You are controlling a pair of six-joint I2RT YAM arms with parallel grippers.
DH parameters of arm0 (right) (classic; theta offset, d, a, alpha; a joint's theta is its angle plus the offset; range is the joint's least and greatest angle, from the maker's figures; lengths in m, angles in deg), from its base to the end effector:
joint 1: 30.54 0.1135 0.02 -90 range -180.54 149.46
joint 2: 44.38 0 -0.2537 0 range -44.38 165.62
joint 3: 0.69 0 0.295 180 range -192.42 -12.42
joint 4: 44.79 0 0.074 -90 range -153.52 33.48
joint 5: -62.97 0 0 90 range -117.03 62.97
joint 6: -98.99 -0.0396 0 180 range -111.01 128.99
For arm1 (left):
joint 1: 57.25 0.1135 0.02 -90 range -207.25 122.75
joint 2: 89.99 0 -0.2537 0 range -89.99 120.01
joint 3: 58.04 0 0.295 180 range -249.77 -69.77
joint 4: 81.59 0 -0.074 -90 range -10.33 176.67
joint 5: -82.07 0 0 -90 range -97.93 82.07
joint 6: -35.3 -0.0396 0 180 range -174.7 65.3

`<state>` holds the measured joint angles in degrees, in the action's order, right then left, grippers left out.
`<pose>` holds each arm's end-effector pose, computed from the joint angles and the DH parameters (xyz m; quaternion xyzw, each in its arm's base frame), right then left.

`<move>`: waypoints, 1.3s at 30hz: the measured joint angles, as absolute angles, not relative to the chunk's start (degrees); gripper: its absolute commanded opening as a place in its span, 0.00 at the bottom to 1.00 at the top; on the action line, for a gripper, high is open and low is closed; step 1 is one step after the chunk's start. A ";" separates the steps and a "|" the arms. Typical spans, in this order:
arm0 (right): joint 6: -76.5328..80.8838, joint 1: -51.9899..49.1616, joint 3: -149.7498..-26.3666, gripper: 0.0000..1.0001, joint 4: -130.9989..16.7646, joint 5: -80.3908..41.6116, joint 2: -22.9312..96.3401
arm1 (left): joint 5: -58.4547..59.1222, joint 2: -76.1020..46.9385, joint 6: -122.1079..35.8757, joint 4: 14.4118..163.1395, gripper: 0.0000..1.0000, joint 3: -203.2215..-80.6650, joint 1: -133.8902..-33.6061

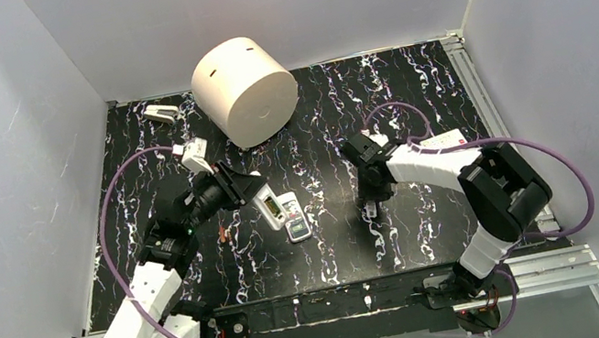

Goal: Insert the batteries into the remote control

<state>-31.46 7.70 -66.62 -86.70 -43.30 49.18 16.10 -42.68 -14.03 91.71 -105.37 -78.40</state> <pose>0.2710 0.1994 0.1250 0.0439 0.9735 0.0038 0.2243 0.2296 -0.1061 0.2873 0.0125 0.7436 -0.4674 0.4779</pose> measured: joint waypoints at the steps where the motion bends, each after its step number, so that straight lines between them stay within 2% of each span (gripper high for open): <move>1: -33.69 7.72 -65.90 0.33 -86.48 -43.41 48.53 | 15.97 -43.07 -14.10 91.47 0.00 -105.32 -78.40; 6: -47.87 7.89 -63.51 0.42 -86.61 -43.19 46.25 | 15.47 -45.78 -14.14 90.66 0.00 -104.28 -78.40; 12: -65.09 11.15 -66.03 0.66 -90.65 -41.53 47.83 | 14.97 -49.30 -14.07 89.39 0.00 -103.05 -78.40; 14: -68.20 12.09 -67.36 0.71 -92.23 -41.64 48.77 | 14.97 -49.85 -14.10 89.15 0.00 -103.05 -78.40; 21: -67.17 12.81 -69.90 0.71 -98.32 -46.52 49.47 | 14.84 -50.98 -14.23 88.26 0.00 -103.03 -78.40; 28: -46.80 12.70 -72.39 0.72 -97.19 -50.41 51.78 | 14.73 -49.76 -14.16 88.30 0.00 -102.94 -78.40; 33: -35.89 12.70 -76.56 0.67 -94.43 -49.47 56.88 | 14.71 -48.71 -14.16 88.28 0.00 -102.64 -78.40; 39: -33.16 12.83 -76.80 0.60 -94.10 -50.28 57.25 | 14.51 -48.34 -14.21 88.23 0.00 -102.55 -78.40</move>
<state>-33.16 12.83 -76.80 -94.10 -50.28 57.25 14.51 -48.34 -14.21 88.23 -102.55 -78.40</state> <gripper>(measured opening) 0.624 0.241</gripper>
